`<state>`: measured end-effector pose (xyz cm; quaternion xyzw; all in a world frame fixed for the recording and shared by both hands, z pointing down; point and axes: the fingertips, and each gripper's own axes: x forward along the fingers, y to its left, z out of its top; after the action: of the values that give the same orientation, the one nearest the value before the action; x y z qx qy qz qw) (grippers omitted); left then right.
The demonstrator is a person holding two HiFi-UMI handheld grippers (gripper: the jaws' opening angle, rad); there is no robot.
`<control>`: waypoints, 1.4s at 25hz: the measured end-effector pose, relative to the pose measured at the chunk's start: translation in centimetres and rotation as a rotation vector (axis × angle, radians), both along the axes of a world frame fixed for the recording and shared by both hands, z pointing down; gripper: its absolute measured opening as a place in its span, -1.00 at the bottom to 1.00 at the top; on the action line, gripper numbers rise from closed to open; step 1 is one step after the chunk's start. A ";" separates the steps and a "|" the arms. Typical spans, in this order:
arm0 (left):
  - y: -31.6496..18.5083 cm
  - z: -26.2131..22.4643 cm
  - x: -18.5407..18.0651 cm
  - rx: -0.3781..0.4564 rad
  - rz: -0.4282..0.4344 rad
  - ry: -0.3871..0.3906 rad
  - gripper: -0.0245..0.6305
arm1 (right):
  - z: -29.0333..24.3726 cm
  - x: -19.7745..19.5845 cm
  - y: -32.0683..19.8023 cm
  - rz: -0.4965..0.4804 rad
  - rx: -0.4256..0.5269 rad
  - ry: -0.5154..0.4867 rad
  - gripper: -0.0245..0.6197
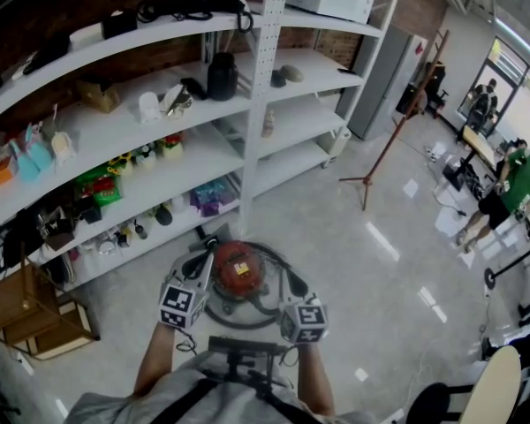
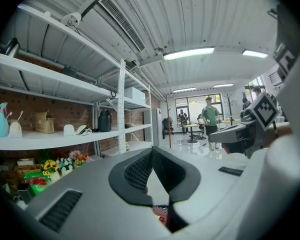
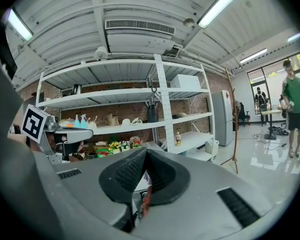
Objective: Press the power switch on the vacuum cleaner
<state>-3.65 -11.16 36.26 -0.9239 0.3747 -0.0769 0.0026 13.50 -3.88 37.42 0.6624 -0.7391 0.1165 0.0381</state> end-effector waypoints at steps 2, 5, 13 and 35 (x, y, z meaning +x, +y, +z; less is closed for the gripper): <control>0.1 0.1 -0.2 0.000 -0.002 0.002 -0.90 | -0.1 -0.3 0.0 -0.005 0.004 -0.004 -0.89; 0.0 0.0 -0.1 0.000 -0.003 0.001 -0.90 | -0.3 -0.8 -0.3 -0.019 0.008 -0.009 -0.89; -0.4 0.3 -0.2 -0.005 -0.012 -0.001 -0.90 | 0.2 -0.8 -0.7 -0.030 -0.002 -0.005 -0.89; -1.6 0.9 -0.4 -0.011 -0.014 -0.006 -0.90 | 0.6 -0.8 -2.0 -0.024 0.022 0.031 -0.89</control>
<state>-4.05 -12.80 37.15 -0.9211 0.3806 -0.0819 -0.0018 12.68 -5.86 38.00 0.6554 -0.7476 0.0978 0.0436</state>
